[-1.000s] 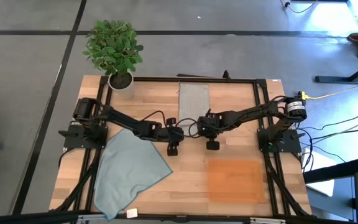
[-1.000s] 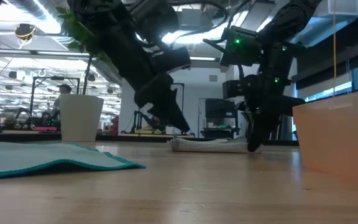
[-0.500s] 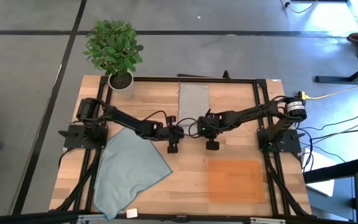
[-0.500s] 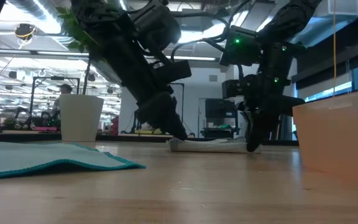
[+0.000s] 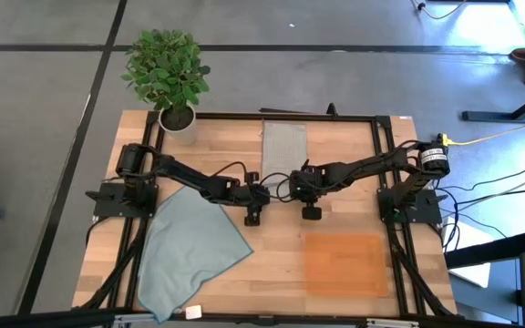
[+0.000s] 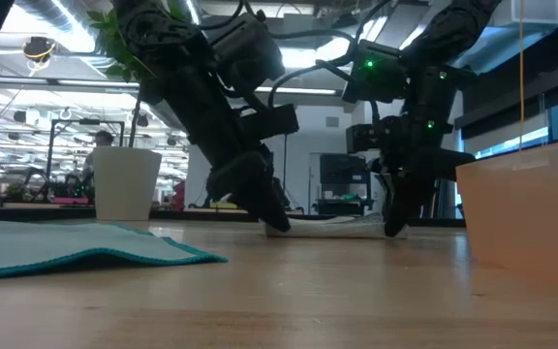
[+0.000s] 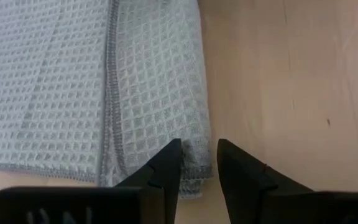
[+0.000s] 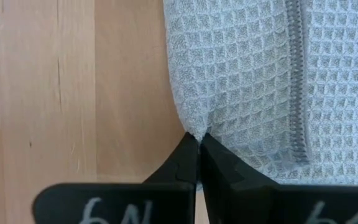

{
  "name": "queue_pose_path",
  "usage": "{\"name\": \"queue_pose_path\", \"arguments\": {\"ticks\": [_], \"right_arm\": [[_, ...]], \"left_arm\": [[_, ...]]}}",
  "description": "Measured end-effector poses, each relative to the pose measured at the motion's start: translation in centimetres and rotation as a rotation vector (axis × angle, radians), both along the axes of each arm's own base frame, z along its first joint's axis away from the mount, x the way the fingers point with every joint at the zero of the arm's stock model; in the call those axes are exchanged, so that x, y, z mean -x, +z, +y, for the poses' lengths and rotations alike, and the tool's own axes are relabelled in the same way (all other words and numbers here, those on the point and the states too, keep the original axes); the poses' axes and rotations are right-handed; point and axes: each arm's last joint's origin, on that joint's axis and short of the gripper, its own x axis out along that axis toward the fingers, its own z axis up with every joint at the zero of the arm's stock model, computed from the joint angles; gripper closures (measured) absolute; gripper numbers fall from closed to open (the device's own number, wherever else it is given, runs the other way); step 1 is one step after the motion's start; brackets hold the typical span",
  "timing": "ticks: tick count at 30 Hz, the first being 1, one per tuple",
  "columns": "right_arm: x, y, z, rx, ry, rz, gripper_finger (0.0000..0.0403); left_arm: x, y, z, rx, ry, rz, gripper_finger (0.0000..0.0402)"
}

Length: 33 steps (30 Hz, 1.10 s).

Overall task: Roll microfiber towels into tight, uniform cylinder then place into a basket
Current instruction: Roll the gray microfiber towel

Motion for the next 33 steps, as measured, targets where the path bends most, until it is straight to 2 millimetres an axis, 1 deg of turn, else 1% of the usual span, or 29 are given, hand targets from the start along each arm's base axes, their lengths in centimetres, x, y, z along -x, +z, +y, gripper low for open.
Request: {"name": "queue_pose_path", "arguments": {"ticks": [8,13,16,20,22,26,29,33], "right_arm": [[-0.1,0.0,0.0,0.0,0.0,-0.008,0.0393],[-0.1,0.0,0.0,-0.002,0.0,-0.007,0.0393],[-0.1,0.0,0.1,-0.032,0.01,-0.009,0.0393],[0.0,0.0,0.1,-0.045,0.014,-0.006,0.0393],[0.0,0.0,0.2,-0.052,0.016,-0.001,0.0393],[0.1,0.2,0.3,-0.097,0.029,0.023,0.0393],[-0.1,0.8,0.3,-0.111,0.037,0.036,0.0393],[-0.2,1.6,0.4,-0.198,0.052,0.03,0.0393]], "left_arm": [[-0.1,-1.3,0.0,-0.003,0.009,0.039,0.0307],[0.0,-1.5,0.0,-0.023,0.018,0.048,0.0311],[0.0,-1.5,0.0,-0.026,0.017,0.049,0.0333],[-0.1,-1.5,0.0,0.007,-0.008,0.051,0.039],[-0.2,-1.1,-0.1,0.013,-0.009,0.056,0.0394],[-0.4,0.1,-0.3,0.035,-0.023,0.123,0.04],[-0.6,1.0,-0.2,0.104,-0.059,0.157,0.0401],[-0.8,2.0,0.4,0.217,-0.051,0.175,0.0401]]}}
